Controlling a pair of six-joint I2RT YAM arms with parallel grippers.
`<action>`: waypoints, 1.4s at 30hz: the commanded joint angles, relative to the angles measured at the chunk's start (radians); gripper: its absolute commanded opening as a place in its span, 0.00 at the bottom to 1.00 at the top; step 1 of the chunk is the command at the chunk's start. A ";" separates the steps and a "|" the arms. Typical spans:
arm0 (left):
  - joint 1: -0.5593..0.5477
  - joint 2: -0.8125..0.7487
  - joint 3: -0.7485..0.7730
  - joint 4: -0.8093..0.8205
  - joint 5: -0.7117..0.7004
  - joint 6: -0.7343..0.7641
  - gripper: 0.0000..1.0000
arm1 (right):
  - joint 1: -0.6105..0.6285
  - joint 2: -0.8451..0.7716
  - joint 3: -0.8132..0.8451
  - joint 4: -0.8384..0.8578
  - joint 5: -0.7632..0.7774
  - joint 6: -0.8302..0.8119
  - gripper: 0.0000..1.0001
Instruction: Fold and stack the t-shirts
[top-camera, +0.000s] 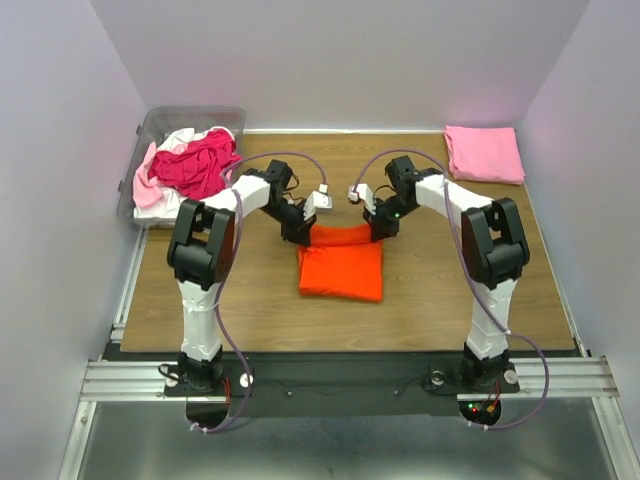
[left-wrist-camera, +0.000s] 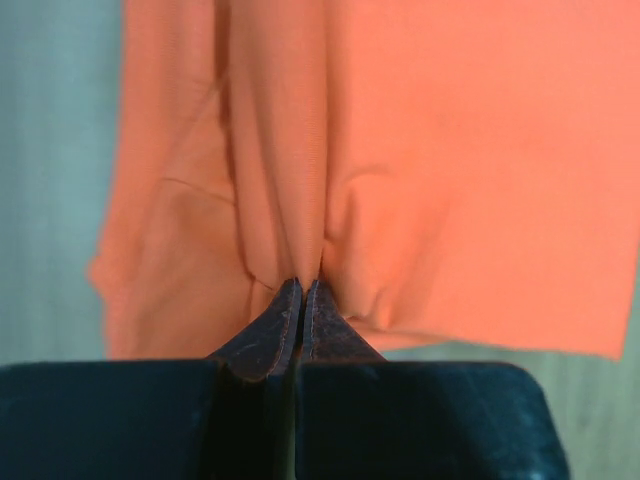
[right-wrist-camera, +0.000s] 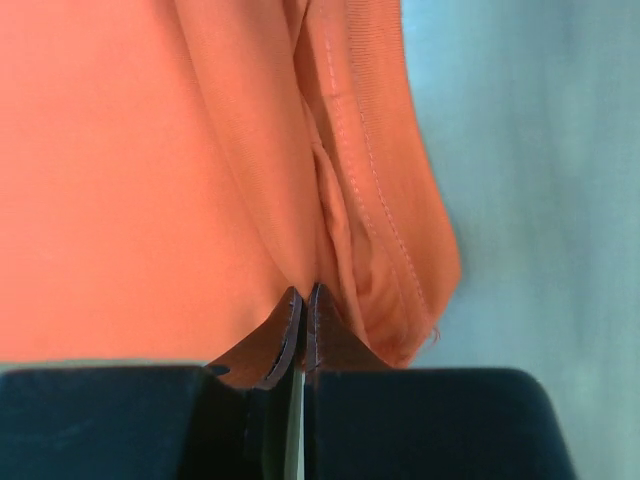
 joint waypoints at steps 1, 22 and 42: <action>0.005 -0.199 -0.130 -0.039 0.035 0.038 0.06 | 0.037 -0.174 -0.085 -0.033 -0.016 0.072 0.01; 0.071 -0.118 -0.053 0.098 0.023 -0.152 0.12 | 0.080 -0.026 0.062 -0.019 0.065 0.098 0.05; 0.094 -0.316 -0.083 0.122 0.151 -0.405 0.54 | 0.008 -0.164 0.136 0.007 -0.167 0.602 0.34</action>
